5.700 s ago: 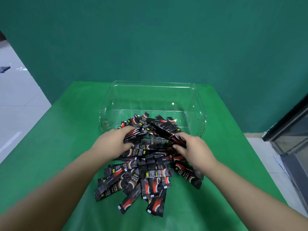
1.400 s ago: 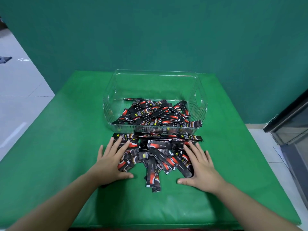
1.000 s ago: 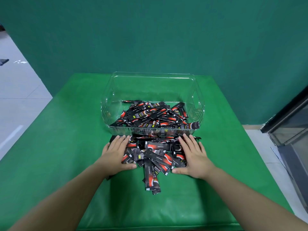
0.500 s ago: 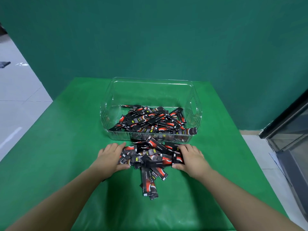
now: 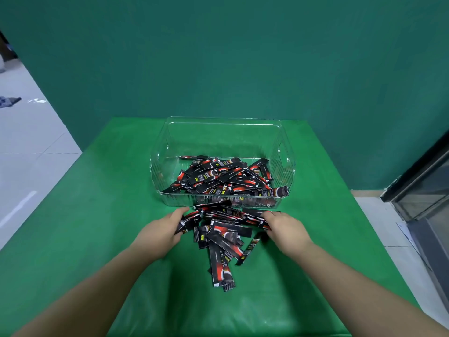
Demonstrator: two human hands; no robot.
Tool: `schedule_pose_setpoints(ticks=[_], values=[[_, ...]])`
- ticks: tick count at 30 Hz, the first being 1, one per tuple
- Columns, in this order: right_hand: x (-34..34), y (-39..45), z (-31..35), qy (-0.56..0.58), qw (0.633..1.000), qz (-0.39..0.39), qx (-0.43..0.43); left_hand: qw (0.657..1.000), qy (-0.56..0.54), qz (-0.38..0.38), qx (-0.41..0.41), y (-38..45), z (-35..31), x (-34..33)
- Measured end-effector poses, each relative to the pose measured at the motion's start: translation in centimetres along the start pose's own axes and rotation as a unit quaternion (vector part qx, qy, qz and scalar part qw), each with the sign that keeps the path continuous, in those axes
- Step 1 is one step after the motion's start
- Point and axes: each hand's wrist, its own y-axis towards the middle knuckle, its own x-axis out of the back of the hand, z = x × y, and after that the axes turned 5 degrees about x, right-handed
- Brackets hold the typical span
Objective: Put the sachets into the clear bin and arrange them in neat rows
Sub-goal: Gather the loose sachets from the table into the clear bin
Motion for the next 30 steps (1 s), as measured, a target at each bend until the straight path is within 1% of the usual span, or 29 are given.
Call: schedule_pose_setpoints(ticks=[4, 7, 11, 15, 17, 20, 22, 24, 27, 30], values=[[1.0, -0.1, 0.1, 0.029, 0.999, -0.030, 0.023, 1.000, -0.017, -0.026, 0.001, 0.2, -0.1, 2.0], [2.2, -0.2, 0.3, 0.068, 0.994, -0.077, 0.038, 0.998, -0.037, -0.047, -0.010, 0.3, -0.6, 3.3], [4.5, 0.7, 0.9, 0.097, 0.984, -0.142, 0.037, 0.994, -0.062, -0.084, -0.038, 1.1, -2.2, 5.5], [7.1, 3.7, 1.5, 0.085, 0.978, -0.186, 0.045, 0.987, -0.045, -0.131, -0.077, 4.7, -4.5, 7.7], [8.0, 5.7, 1.6, 0.056, 0.979, -0.190, 0.048, 0.984, -0.023, -0.154, -0.087, 6.9, -5.6, 8.5], [8.4, 7.9, 1.5, 0.031, 0.983, -0.181, 0.018, 0.979, 0.006, -0.181, -0.088, 9.7, -6.8, 8.8], [8.3, 8.8, 1.2, 0.015, 0.987, -0.160, 0.002, 0.982, 0.044, -0.170, -0.075, 11.0, -6.9, 8.2], [7.9, 9.1, 0.9, 0.009, 0.991, -0.131, -0.008, 0.989, 0.068, -0.123, -0.048, 11.5, -6.5, 7.1], [6.9, 8.8, 0.5, 0.032, 0.994, -0.097, -0.023, 0.996, 0.060, -0.061, -0.011, 11.1, -5.6, 5.3], [5.0, 7.7, 0.3, 0.023, 0.994, -0.110, -0.011, 0.997, 0.054, -0.042, -0.045, 9.7, -4.6, 3.7]])
